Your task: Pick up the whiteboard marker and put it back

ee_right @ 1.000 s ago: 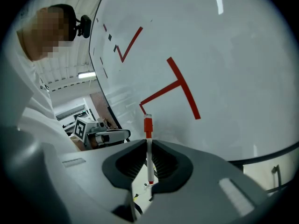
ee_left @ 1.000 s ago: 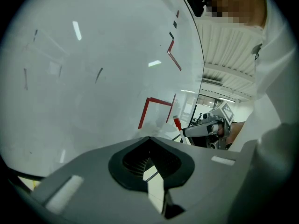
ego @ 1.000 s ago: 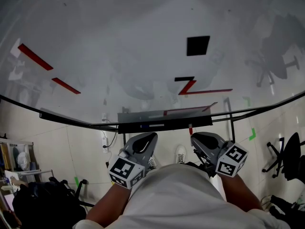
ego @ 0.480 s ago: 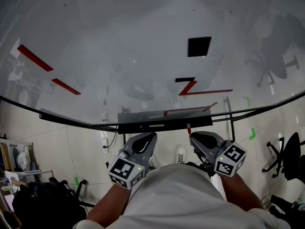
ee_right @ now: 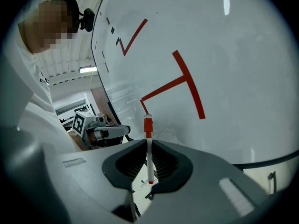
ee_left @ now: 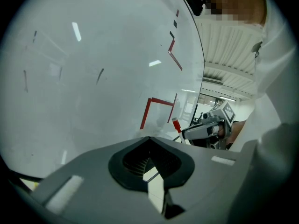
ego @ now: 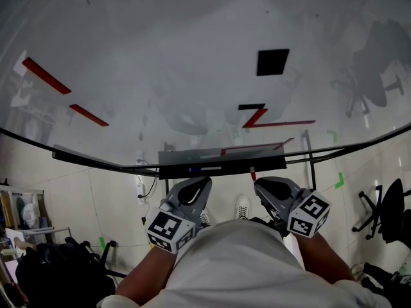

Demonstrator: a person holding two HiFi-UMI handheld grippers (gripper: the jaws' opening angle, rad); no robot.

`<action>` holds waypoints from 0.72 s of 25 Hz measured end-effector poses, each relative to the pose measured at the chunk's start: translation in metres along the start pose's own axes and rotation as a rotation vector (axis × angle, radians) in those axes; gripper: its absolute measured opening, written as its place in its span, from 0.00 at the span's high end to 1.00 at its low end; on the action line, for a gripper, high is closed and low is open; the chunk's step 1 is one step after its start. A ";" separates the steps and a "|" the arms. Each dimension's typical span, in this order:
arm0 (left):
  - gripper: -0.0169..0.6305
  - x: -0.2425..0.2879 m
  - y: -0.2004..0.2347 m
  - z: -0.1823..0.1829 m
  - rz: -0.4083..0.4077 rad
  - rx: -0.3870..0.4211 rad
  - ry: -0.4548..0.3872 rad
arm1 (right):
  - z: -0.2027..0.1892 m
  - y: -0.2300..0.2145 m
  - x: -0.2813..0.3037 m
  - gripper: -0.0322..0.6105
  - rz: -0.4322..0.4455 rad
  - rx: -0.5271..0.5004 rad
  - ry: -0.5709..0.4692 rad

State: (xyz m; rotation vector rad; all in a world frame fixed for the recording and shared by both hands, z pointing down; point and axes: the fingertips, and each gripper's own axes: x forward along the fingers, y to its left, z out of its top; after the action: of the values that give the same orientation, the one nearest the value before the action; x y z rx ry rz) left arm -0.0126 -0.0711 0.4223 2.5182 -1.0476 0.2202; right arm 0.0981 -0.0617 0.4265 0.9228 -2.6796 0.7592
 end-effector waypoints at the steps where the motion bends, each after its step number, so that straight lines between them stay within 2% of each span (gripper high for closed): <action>1: 0.95 0.000 0.000 0.000 0.002 0.000 0.000 | -0.001 0.000 0.000 0.89 0.000 -0.004 0.003; 13: 0.95 -0.001 0.003 -0.002 0.010 0.001 0.005 | -0.003 0.000 0.003 0.89 -0.012 -0.053 0.028; 16: 0.95 -0.002 0.003 -0.004 0.011 0.001 0.007 | -0.007 -0.006 0.005 0.89 -0.040 -0.101 0.051; 18: 0.95 -0.002 0.003 -0.005 0.011 0.000 0.011 | -0.011 -0.012 0.006 0.89 -0.076 -0.171 0.085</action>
State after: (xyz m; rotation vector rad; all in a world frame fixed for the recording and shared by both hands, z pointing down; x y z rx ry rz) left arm -0.0164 -0.0695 0.4274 2.5086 -1.0577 0.2365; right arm 0.1010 -0.0668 0.4431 0.9222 -2.5723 0.5316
